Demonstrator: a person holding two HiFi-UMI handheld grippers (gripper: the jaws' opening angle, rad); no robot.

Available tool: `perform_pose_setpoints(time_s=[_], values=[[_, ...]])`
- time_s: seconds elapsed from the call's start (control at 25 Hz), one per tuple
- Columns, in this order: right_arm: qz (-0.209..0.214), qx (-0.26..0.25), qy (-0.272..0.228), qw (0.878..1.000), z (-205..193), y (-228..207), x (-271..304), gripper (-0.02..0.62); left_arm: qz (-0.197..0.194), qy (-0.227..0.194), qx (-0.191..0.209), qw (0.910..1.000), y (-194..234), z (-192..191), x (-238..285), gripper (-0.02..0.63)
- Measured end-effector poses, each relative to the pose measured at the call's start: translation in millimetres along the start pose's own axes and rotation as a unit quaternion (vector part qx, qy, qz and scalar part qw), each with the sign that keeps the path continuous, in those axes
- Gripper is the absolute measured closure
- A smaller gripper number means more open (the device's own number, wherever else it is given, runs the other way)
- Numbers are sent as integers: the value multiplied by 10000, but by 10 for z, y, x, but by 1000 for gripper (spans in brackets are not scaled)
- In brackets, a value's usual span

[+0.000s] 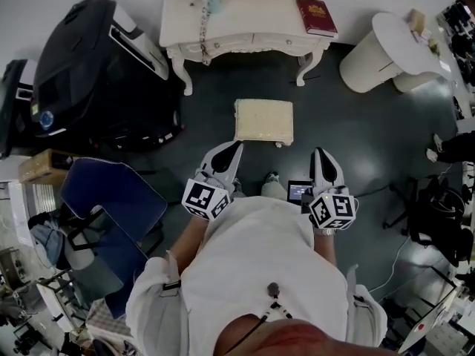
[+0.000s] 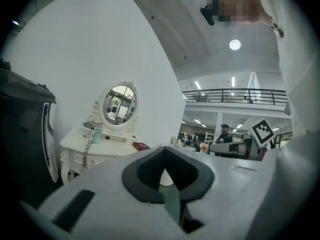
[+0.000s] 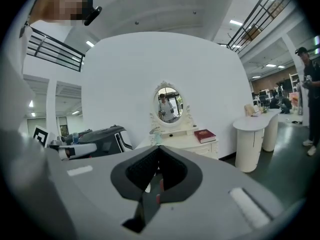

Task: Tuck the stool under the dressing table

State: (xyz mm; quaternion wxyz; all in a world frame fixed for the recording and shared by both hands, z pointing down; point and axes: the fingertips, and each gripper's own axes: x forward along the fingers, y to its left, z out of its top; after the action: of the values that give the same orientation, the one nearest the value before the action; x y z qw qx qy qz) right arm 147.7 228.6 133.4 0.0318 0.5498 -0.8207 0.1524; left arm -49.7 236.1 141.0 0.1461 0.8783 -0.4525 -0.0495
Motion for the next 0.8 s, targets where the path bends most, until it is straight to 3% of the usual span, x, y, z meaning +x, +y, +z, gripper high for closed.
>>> perform_pose_setpoints(time_s=[0.24, 0.48, 0.8], values=[[247, 110, 126, 9996, 26, -316, 435, 588, 158, 128, 61, 9998, 27, -94, 378, 600], [903, 59, 278, 9955, 225, -625, 1078, 588, 808, 30, 25, 9967, 209, 12, 837, 600], [1472, -68, 431, 9881, 446, -1167, 1835, 588, 1312, 30, 56, 9913, 331, 56, 1616, 600]])
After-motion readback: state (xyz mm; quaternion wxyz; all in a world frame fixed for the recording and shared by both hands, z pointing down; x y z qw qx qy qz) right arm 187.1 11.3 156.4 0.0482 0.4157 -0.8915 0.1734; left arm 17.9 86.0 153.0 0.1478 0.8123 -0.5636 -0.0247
